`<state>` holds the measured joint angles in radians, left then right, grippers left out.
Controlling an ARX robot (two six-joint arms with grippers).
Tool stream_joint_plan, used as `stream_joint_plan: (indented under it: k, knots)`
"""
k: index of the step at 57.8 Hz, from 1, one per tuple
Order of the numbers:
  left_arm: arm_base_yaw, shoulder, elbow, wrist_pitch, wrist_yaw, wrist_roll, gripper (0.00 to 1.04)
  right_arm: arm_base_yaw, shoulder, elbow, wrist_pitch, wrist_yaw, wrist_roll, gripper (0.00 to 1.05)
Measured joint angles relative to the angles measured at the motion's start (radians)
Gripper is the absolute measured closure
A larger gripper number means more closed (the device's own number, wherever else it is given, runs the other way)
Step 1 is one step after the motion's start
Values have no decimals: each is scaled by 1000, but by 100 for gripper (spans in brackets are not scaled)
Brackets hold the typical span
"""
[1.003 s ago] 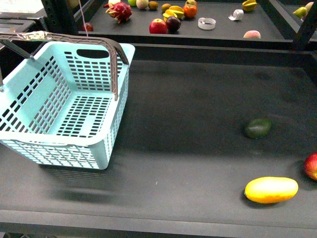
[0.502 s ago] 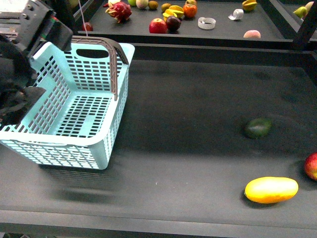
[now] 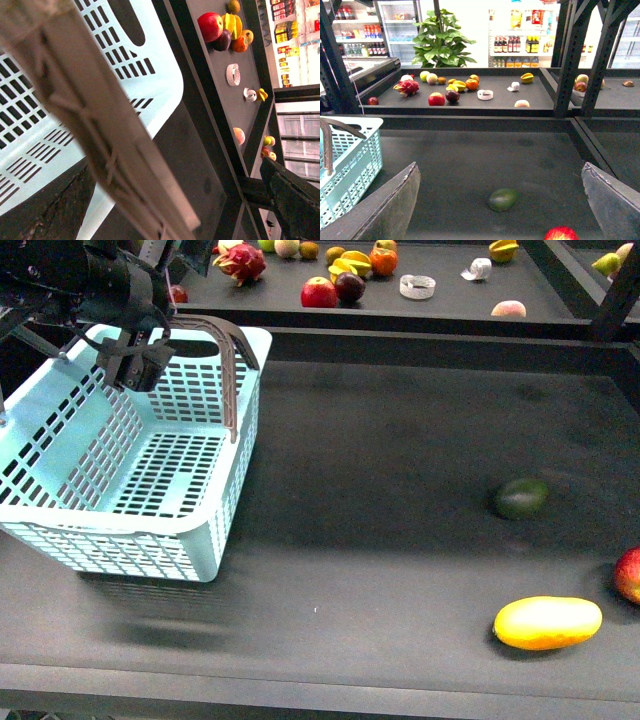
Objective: Pick mango with right arm and hold basket with left
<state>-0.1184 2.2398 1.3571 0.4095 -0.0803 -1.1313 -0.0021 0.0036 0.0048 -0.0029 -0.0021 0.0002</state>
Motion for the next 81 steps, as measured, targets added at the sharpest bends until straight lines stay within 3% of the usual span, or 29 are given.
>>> stream_joint_plan:
  k: [8,11,29,40,53,81]
  knots:
    - [22,85,109,-35,14,2,8,0,0,0,0,0,0,8]
    - [30,110,140,-50,20,5,13,0,0,0,0,0,0,8]
    - [61,194,279,-92,49,1,76,0,0,0,0,0,0,8]
    - [68,194,279,-89,54,-14,100,0,0,0,0,0,0,8]
    - [72,130,182,-31,83,68,100,0,0,0,0,0,0,8]
    - [10,-258,-330,222,148,328,100,0,0,0,0,0,0,8]
